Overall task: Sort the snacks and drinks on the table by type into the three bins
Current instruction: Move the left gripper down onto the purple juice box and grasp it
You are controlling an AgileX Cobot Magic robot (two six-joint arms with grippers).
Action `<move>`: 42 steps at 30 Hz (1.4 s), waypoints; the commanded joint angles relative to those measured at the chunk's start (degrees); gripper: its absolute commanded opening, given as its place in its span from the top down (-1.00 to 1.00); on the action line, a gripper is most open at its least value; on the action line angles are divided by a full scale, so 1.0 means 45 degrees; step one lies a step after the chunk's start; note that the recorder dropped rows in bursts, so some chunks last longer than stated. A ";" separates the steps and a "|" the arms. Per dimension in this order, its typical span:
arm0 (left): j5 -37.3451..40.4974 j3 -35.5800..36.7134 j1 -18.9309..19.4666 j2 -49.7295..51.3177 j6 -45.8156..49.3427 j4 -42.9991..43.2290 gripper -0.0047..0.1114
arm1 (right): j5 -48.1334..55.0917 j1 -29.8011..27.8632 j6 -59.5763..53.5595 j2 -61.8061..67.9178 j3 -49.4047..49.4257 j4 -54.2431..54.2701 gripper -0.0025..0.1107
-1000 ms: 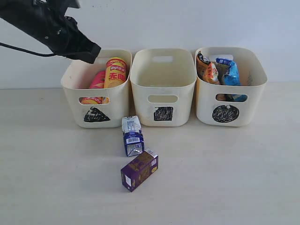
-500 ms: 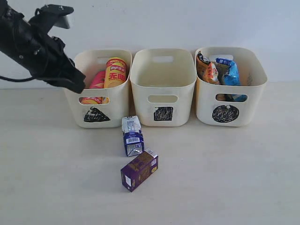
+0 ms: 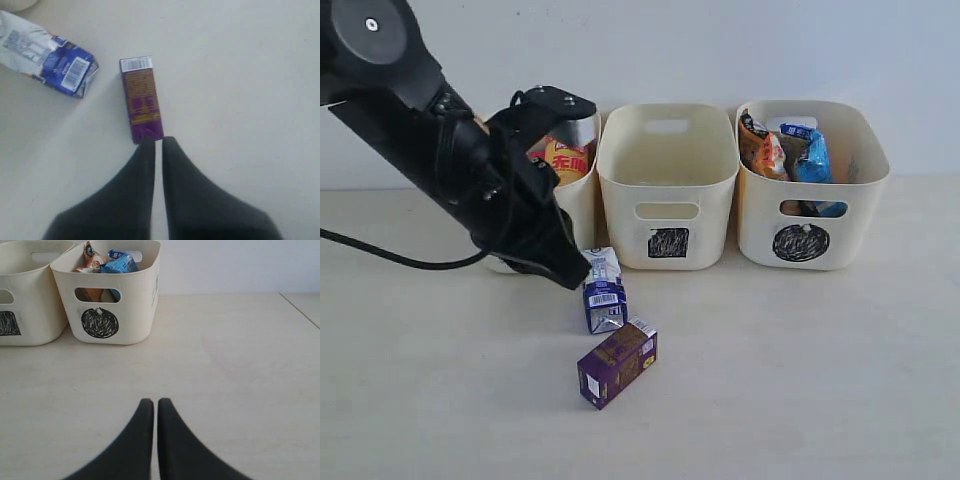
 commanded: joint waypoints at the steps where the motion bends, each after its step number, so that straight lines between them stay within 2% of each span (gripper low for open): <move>1: -0.0789 0.0045 -0.0852 0.0478 -0.0562 0.0063 0.85 | -0.0096 -0.0013 0.0000 -0.0071 0.0047 -0.0038 0.96; 5: -0.1571 0.0045 -0.1424 0.1216 -0.0616 0.0317 0.85 | -0.0096 -0.0013 0.0000 -0.0071 0.0047 -0.0038 0.96; 8: -0.1661 0.0045 -0.1585 0.1720 -0.0616 0.0317 0.66 | -0.0096 -0.0013 0.0000 -0.0071 0.0047 -0.0038 0.96; 11: -0.1445 0.0045 -0.1585 0.2145 -0.0686 0.0406 0.18 | -0.0096 -0.0013 0.0000 -0.0071 0.0047 -0.0038 0.96; 12: -0.1383 0.0045 -0.1538 0.2251 -0.0754 0.0436 -0.10 | -0.0096 -0.0013 0.0000 -0.0071 0.0047 -0.0038 0.96; 14: -0.1380 0.0045 -0.1538 0.2450 -0.0875 0.0349 -0.54 | -0.0082 -0.0013 0.0000 -0.0071 0.0047 -0.0038 0.96; 16: -0.1347 0.0045 -0.1538 0.2601 -0.0875 0.0349 -0.82 | -0.0050 -0.0013 0.0000 -0.0071 0.0047 -0.0038 0.96; 17: -0.1347 0.0045 -0.1538 0.2627 -0.0959 0.0434 -0.88 | -0.0050 -0.0013 0.0000 -0.0071 0.0047 -0.0038 0.96; 18: -0.1372 0.0045 -0.1538 0.2682 -0.1340 0.0687 -0.88 | -0.0056 -0.0013 0.0000 -0.0071 0.0047 -0.0012 0.96; 20: -0.1708 0.0045 -0.1538 0.2752 -0.2469 0.1975 -0.72 | -0.0056 -0.0013 0.0000 -0.0071 0.0047 0.0015 0.96; 22: -0.1977 0.0045 -0.1538 0.2862 -0.2761 0.2381 -0.57 | -0.0056 -0.0013 0.0000 -0.0071 0.0047 0.0015 0.96; 38: -0.3968 0.0045 -0.1538 0.4849 -0.3108 0.2369 -0.55 | -0.0056 -0.0013 0.0000 -0.0071 0.0047 0.0015 0.96; 40: -0.4357 0.0045 -0.1538 0.4990 -0.3108 0.2369 -0.51 | -0.0056 -0.0013 0.0000 -0.0071 0.0047 0.0015 0.96; 42: -0.4616 0.0045 -0.1538 0.5066 -0.3108 0.2369 -0.33 | -0.0056 -0.0013 0.0000 -0.0071 0.0047 0.0015 0.96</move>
